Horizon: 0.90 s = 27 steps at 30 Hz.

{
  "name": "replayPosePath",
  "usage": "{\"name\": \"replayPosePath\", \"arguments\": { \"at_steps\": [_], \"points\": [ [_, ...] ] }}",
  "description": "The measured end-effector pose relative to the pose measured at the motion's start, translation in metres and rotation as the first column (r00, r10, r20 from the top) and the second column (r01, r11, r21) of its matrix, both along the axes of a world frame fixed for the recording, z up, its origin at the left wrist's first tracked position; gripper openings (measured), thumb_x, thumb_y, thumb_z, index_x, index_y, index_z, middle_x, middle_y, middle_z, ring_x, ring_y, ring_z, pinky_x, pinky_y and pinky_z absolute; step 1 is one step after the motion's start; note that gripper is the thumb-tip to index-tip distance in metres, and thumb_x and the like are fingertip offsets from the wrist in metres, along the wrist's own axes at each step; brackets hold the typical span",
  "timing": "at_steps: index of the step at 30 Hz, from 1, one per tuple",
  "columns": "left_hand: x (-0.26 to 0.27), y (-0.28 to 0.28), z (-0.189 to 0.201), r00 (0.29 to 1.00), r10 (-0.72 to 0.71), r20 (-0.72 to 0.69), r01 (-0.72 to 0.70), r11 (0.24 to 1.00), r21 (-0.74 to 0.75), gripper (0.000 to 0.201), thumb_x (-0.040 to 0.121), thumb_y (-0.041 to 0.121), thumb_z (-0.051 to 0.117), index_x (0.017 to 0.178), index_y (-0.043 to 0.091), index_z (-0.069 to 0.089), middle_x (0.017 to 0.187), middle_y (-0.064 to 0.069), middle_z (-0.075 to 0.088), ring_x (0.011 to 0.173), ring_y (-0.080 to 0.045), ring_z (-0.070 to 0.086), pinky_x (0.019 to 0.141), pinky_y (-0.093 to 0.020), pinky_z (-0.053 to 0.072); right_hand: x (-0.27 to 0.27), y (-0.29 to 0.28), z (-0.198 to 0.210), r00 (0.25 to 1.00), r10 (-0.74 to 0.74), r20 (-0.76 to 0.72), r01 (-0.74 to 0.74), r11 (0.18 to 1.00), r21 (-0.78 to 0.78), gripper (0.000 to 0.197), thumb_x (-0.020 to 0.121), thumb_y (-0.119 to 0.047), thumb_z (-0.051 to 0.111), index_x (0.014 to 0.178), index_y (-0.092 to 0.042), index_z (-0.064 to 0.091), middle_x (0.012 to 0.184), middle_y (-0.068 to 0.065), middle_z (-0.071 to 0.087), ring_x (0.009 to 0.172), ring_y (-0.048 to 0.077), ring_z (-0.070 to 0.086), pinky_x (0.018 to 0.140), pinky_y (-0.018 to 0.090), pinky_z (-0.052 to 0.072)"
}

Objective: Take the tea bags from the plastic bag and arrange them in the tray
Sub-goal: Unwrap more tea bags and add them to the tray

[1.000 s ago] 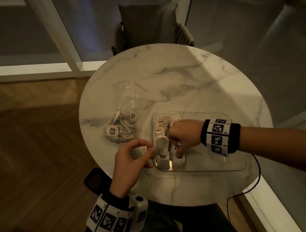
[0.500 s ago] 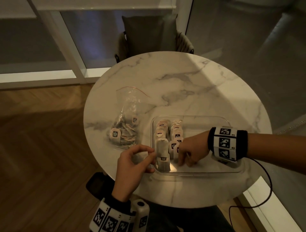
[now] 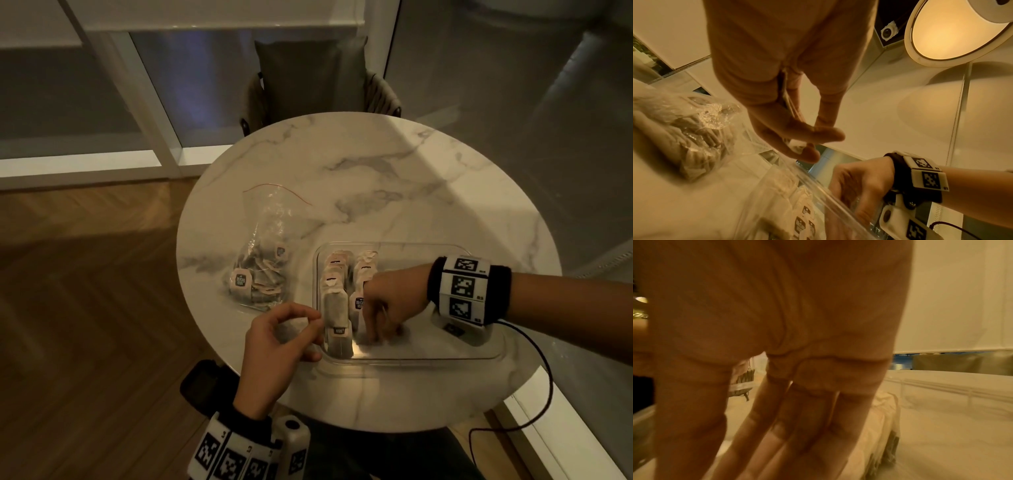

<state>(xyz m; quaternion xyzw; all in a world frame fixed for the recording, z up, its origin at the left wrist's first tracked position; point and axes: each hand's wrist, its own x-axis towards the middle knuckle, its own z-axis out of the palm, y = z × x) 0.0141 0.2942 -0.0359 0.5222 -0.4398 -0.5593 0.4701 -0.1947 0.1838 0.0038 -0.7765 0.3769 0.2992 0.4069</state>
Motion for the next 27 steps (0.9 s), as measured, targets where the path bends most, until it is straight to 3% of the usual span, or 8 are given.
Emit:
{"name": "replayPosePath", "arguments": {
  "at_steps": [3, 6, 8, 14, 21, 25, 27],
  "points": [
    [0.0, 0.001, 0.001, 1.0, 0.004, -0.006, -0.004, 1.0, 0.001, 0.003, 0.086, 0.001, 0.071, 0.088, 0.002, 0.072, 0.075, -0.015, 0.07, 0.064, -0.03, 0.067, 0.057, -0.034, 0.058, 0.005, -0.007, 0.007, 0.982, -0.106, 0.155, 0.143, 0.956, -0.255, 0.008, 0.083, -0.016, 0.074, 0.088, -0.011, 0.076, 0.078, -0.002, 0.074, 0.054, -0.001, 0.062, 0.068, 0.023, 0.057],
    [0.0, 0.001, 0.002, 1.0, -0.004, -0.005, 0.004, 1.0, 0.001, 0.003, 0.086, 0.001, 0.071, 0.088, 0.003, 0.073, 0.075, -0.013, 0.07, 0.065, -0.028, 0.068, 0.057, -0.033, 0.057, 0.015, -0.011, 0.008, 0.977, -0.095, 0.194, 0.184, 0.835, -0.519, 0.007, 0.08, -0.023, 0.075, 0.085, -0.017, 0.075, 0.072, -0.008, 0.065, 0.066, 0.007, 0.061, 0.063, 0.023, 0.051],
    [0.0, 0.0, 0.002, 1.0, -0.008, -0.002, 0.008, 1.0, 0.001, 0.003, 0.086, 0.002, 0.071, 0.087, 0.004, 0.073, 0.075, -0.012, 0.07, 0.065, -0.027, 0.068, 0.056, -0.032, 0.057, 0.023, -0.013, 0.008, 0.987, -0.065, 0.149, 0.141, 0.795, -0.589, 0.007, 0.08, -0.026, 0.074, 0.084, -0.02, 0.072, 0.072, -0.011, 0.056, 0.075, 0.012, 0.06, 0.064, 0.026, 0.048],
    [0.0, 0.0, 0.004, 1.0, -0.001, -0.01, 0.001, 1.0, 0.006, 0.002, 0.086, 0.001, 0.071, 0.087, 0.002, 0.073, 0.076, -0.015, 0.07, 0.065, -0.027, 0.068, 0.056, -0.032, 0.056, 0.047, -0.017, 0.005, 0.999, 0.027, 0.018, -0.009, 0.767, -0.641, 0.017, 0.076, -0.035, 0.077, 0.085, -0.023, 0.068, 0.077, -0.009, 0.056, 0.082, 0.019, 0.062, 0.063, 0.028, 0.042],
    [0.005, 0.001, -0.001, 1.0, 0.017, -0.013, -0.017, 0.999, 0.028, 0.002, 0.085, 0.003, 0.072, 0.087, 0.002, 0.073, 0.083, -0.009, 0.071, 0.067, -0.028, 0.07, 0.057, -0.033, 0.057, 0.054, -0.018, 0.006, 0.998, 0.055, -0.031, -0.061, 0.714, -0.698, 0.01, 0.079, -0.029, 0.073, 0.085, -0.023, 0.069, 0.092, -0.001, 0.069, 0.083, 0.022, 0.064, 0.063, 0.029, 0.043],
    [0.004, 0.002, 0.001, 0.999, 0.026, -0.041, -0.026, 1.0, 0.017, 0.005, 0.087, 0.005, 0.07, 0.092, 0.006, 0.073, 0.087, -0.01, 0.072, 0.068, -0.028, 0.07, 0.056, -0.032, 0.056, 0.05, -0.016, 0.014, 0.999, 0.034, 0.042, 0.001, 0.76, -0.65, 0.01, 0.075, -0.028, 0.075, 0.074, -0.027, 0.066, 0.075, -0.01, 0.062, 0.076, 0.015, 0.062, 0.059, 0.025, 0.039],
    [0.005, 0.001, 0.004, 0.996, 0.04, -0.081, -0.038, 0.999, 0.022, 0.009, 0.091, 0.01, 0.066, 0.096, 0.007, 0.072, 0.085, -0.014, 0.071, 0.068, -0.027, 0.069, 0.055, -0.031, 0.056, 0.045, -0.013, 0.023, 0.992, 0.014, 0.122, 0.059, 0.815, -0.576, 0.011, 0.073, -0.029, 0.077, 0.071, -0.025, 0.068, 0.067, -0.014, 0.06, 0.068, 0.007, 0.059, 0.057, 0.025, 0.045]
  ]
}}
